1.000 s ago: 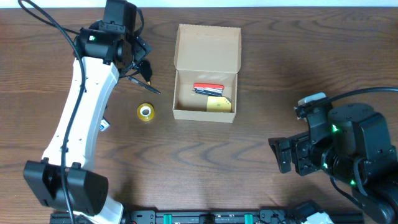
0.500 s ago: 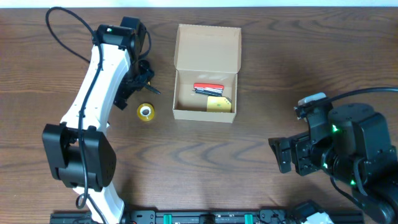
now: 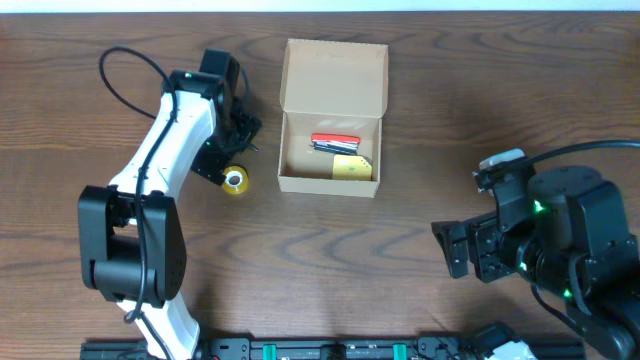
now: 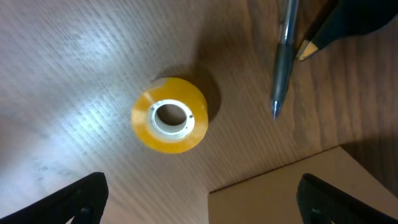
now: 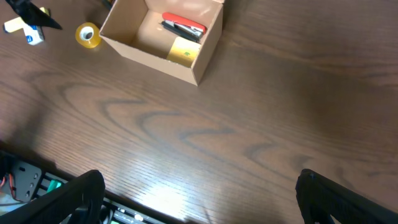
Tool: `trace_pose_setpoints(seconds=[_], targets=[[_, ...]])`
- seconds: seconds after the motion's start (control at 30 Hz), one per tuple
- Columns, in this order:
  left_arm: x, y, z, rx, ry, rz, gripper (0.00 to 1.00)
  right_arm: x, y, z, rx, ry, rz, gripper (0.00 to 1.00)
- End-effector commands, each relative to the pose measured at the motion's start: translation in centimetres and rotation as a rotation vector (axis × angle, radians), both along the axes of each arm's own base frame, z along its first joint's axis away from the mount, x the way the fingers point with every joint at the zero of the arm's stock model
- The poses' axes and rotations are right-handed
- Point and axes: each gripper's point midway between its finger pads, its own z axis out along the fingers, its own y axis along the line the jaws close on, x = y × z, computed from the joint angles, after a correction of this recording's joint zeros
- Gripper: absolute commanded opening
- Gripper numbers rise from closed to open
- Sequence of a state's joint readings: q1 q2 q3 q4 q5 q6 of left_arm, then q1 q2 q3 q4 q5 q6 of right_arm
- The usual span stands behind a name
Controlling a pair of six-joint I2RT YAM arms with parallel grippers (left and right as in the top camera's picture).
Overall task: Pack container
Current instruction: 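Lower the left gripper onto the yellow tape roll and grasp it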
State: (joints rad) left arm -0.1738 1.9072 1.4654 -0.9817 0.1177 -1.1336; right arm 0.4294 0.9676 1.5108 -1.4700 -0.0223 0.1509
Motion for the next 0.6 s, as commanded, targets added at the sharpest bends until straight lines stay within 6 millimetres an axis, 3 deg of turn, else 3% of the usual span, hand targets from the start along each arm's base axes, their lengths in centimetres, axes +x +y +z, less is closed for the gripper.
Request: trace_pose_setpoints(seconds=[0.0, 0.23, 0.57], targets=[[-0.7, -0.5, -1.1, -0.042, 0.026, 0.016, 0.98, 0.1, -0.3, 0.4, -0.008, -0.018, -0.006, 0.99], [-2.5, -1.2, -2.4, -0.089, 0.085, 0.015, 0.98, 0.1, -0.3, 0.4, -0.008, -0.018, -0.006, 0.99], [-3.8, -0.3, -2.8, -0.040, 0.134, 0.024, 0.98, 0.1, -0.3, 0.4, -0.008, -0.018, -0.006, 0.99]])
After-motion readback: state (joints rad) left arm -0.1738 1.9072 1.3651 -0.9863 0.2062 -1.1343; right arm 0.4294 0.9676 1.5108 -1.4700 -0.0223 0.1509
